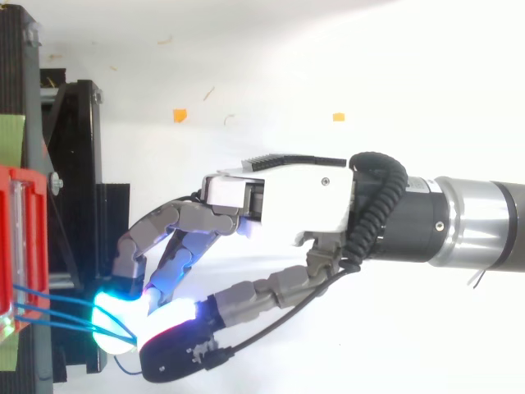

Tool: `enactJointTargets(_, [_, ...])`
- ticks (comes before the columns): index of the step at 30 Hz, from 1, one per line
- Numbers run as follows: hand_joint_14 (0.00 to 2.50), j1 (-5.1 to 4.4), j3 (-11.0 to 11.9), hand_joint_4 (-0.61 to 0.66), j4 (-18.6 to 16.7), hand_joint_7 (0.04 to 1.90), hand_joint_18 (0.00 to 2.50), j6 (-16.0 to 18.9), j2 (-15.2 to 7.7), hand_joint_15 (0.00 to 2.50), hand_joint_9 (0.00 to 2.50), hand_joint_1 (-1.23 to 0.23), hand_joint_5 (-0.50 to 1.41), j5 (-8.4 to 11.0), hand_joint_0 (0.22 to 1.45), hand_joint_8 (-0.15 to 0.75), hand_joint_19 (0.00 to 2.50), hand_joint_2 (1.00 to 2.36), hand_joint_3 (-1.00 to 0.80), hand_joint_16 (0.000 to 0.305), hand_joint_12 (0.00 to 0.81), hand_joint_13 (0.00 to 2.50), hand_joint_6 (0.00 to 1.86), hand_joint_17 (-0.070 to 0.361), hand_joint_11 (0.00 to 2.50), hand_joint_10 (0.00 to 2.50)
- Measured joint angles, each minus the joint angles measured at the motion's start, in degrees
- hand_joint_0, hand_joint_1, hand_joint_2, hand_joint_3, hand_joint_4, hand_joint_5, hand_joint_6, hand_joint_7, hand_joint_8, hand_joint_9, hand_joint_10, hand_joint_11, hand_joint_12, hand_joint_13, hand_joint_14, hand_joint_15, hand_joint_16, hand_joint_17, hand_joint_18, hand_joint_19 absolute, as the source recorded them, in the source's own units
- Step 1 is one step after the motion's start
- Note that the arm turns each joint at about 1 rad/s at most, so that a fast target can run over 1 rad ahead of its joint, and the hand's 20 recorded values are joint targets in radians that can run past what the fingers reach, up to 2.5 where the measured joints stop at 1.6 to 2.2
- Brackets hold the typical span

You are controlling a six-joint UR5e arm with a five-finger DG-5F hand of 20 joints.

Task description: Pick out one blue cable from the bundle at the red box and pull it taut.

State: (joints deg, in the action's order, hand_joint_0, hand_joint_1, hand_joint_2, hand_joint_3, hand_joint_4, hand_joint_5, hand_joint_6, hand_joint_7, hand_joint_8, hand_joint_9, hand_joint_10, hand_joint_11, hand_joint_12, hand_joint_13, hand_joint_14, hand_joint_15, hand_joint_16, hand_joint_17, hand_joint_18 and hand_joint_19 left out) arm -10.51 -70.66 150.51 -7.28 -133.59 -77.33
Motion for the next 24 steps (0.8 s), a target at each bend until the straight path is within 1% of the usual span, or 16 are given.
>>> enactJointTargets(2, [0.02, 0.14, 0.0, 0.17, 0.11, 0.62, 0.71, 0.12, 0.0, 0.55, 0.92, -0.7, -0.18, -0.19, 0.62, 0.293, 0.65, 1.02, -0.03, 0.052, 0.354, 0.93, 0.9, 0.117, 0.57, 0.02])
enactJointTargets(5, [0.02, 0.55, 0.01, 0.2, 0.4, 0.61, 0.71, 0.51, 0.05, 0.57, 0.92, -0.7, -0.18, -1.16, 0.62, 0.295, 0.65, 1.01, -0.04, 0.053, 0.358, 0.94, 0.9, 0.118, 0.57, 0.02])
enactJointTargets(6, [0.02, 0.71, 0.05, 0.23, 0.5, 0.61, 0.71, 0.67, 0.06, 0.56, 0.93, -0.7, -0.18, -1.56, 0.62, 0.294, 0.66, 1.02, -0.07, 0.052, 0.355, 0.94, 0.89, 0.117, 0.58, 0.02])
enactJointTargets(7, [0.02, 0.87, 0.08, 0.23, 0.59, 0.63, 0.7, 0.85, 0.07, 0.57, 0.93, -0.71, -0.18, -1.99, 0.6, 0.287, 0.66, 1.02, -0.1, 0.051, 0.349, 0.93, 0.89, 0.114, 0.59, 0.02])
enactJointTargets(8, [0.02, 1.08, 0.14, 0.21, 0.68, 0.68, 0.66, 1.09, 0.07, 0.58, 0.93, -0.72, -0.18, -2.55, 0.58, 0.277, 0.68, 1.02, -0.18, 0.047, 0.334, 0.91, 0.88, 0.105, 0.6, 0.02])
enactJointTargets(9, [0.02, 1.23, 0.19, 0.22, 0.73, 0.67, 0.67, 1.25, 0.06, 0.58, 0.95, -0.71, -0.18, -2.92, 0.55, 0.28, 0.69, 1.01, -0.35, 0.048, 0.341, 0.93, 0.88, 0.107, 0.59, 0.02])
enactJointTargets(10, [0.02, 1.36, 0.23, 0.23, 0.77, 0.68, 0.69, 1.41, 0.05, 0.58, 0.98, -0.71, -0.17, -3.28, 0.52, 0.29, 0.68, 1.0, -0.45, 0.05, 0.351, 0.94, 0.86, 0.111, 0.6, 0.02])
enactJointTargets(12, [0.02, 1.69, 0.34, 0.22, 0.84, 0.71, 0.7, 1.68, 0.06, 0.57, 1.01, -0.71, -0.16, -4.06, 0.5, 0.29, 0.67, 1.0, -0.5, 0.051, 0.355, 0.95, 0.84, 0.114, 0.6, 0.02])
enactJointTargets(14, [0.02, 1.91, 0.46, 0.22, 0.89, 0.73, 0.71, 1.85, 0.07, 0.57, 1.03, -0.71, -0.16, -4.61, 0.5, 0.295, 0.67, 1.0, -0.5, 0.051, 0.357, 0.96, 0.84, 0.114, 0.6, 0.02])
enactJointTargets(17, [0.02, 2.09, 0.57, 0.22, 0.92, 0.74, 0.76, 1.94, 0.05, 0.57, 1.11, -0.75, -0.15, -5.05, 0.49, 0.301, 0.65, 1.0, -0.5, 0.05, 0.355, 1.0, 0.86, 0.113, 0.62, 0.02])
enactJointTargets(19, [0.02, 2.13, 0.59, 0.2, 0.93, 0.77, 0.77, 1.94, 0.03, 0.57, 1.15, -0.79, -0.14, -5.18, 0.53, 0.279, 0.65, 1.0, -0.5, 0.046, 0.335, 1.02, 0.89, 0.104, 0.65, 0.02])
enactJointTargets(20, [0.02, 2.14, 0.59, 0.2, 0.93, 0.77, 0.76, 1.94, 0.03, 0.58, 1.15, -0.79, -0.14, -5.21, 0.55, 0.277, 0.66, 1.0, -0.5, 0.045, 0.332, 1.02, 0.89, 0.102, 0.65, 0.02])
enactJointTargets(21, [0.02, 2.14, 0.59, 0.16, 0.93, 0.79, 0.78, 1.95, 0.03, 0.59, 1.16, -0.79, -0.13, -5.25, 0.59, 0.274, 0.65, 1.0, -0.5, 0.044, 0.323, 1.03, 0.89, 0.099, 0.66, 0.02])
enactJointTargets(22, [0.02, 2.14, 0.6, 0.12, 0.93, 0.81, 0.78, 1.96, 0.03, 0.59, 1.18, -0.8, -0.13, -5.29, 0.6, 0.278, 0.65, 1.0, -0.5, 0.044, 0.322, 1.04, 0.9, 0.098, 0.67, 0.02])
enactJointTargets(23, [0.02, 2.15, 0.6, 0.09, 0.93, 0.81, 0.78, 1.96, 0.03, 0.6, 1.18, -0.8, -0.13, -5.32, 0.62, 0.275, 0.65, 1.01, -0.44, 0.043, 0.323, 1.05, 0.91, 0.098, 0.68, 0.02])
enactJointTargets(24, [0.02, 2.15, 0.6, 0.04, 0.92, 0.83, 0.79, 1.97, 0.02, 0.6, 1.2, -0.81, -0.13, -5.33, 0.64, 0.277, 0.65, 1.01, -0.34, 0.043, 0.321, 1.07, 0.93, 0.097, 0.69, 0.02])
